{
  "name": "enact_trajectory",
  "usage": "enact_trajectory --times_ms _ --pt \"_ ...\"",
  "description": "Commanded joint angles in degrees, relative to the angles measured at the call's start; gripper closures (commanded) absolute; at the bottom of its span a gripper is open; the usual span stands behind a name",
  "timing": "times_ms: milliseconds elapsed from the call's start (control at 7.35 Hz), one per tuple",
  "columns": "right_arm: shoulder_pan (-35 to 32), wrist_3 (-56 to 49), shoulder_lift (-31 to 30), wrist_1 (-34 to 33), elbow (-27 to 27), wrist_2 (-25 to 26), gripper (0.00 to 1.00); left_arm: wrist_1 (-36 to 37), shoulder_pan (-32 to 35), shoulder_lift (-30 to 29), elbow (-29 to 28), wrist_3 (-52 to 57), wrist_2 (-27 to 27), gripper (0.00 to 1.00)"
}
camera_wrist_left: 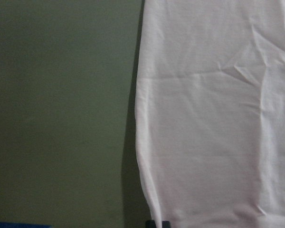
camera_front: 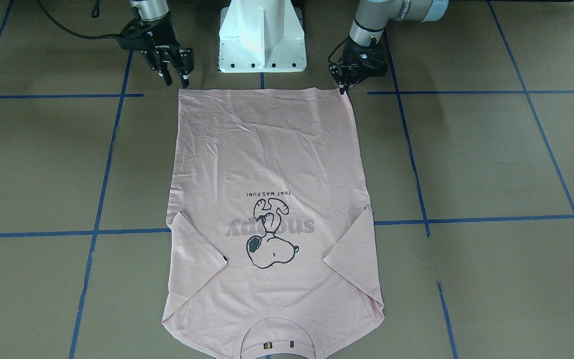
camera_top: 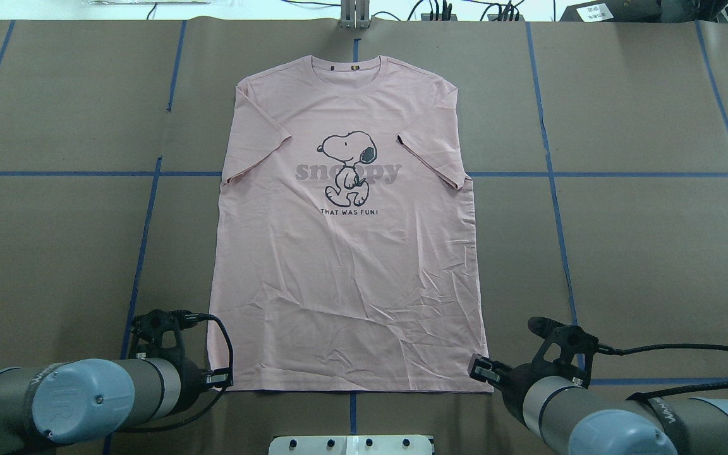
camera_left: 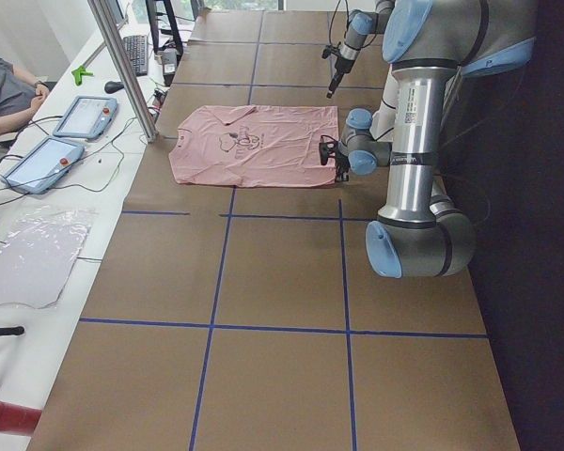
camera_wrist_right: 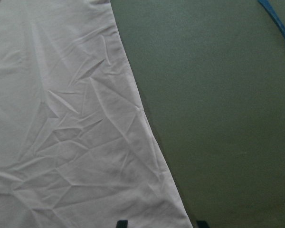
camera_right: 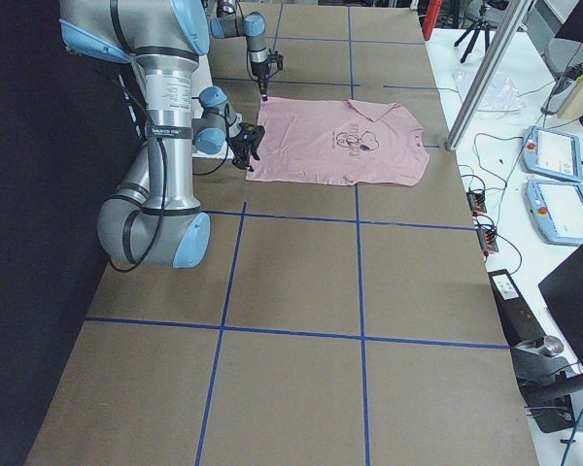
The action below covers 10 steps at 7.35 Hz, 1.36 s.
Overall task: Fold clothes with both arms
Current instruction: 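Grasp the hem corners with the left and right grippers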
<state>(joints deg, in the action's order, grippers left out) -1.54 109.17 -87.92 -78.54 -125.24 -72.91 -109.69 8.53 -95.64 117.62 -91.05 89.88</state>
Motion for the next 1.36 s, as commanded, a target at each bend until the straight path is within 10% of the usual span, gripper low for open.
enact_trajectory --times_ms 0,1089,1225 --pt "1.27 0.43 1.7 -0.91 3.41 0.13 0.37 0.0 0.0 -0.25 0.07 0.0 0.11 1.0" --pt "2.69 0.43 1.87 -0.91 5.61 0.22 0.47 -0.09 0.0 -0.17 0.77 0.09 0.2 1.0" --pt "2.69 0.52 1.96 -0.91 5.62 0.48 0.68 -0.09 0.0 -0.17 0.77 0.09 0.2 1.0"
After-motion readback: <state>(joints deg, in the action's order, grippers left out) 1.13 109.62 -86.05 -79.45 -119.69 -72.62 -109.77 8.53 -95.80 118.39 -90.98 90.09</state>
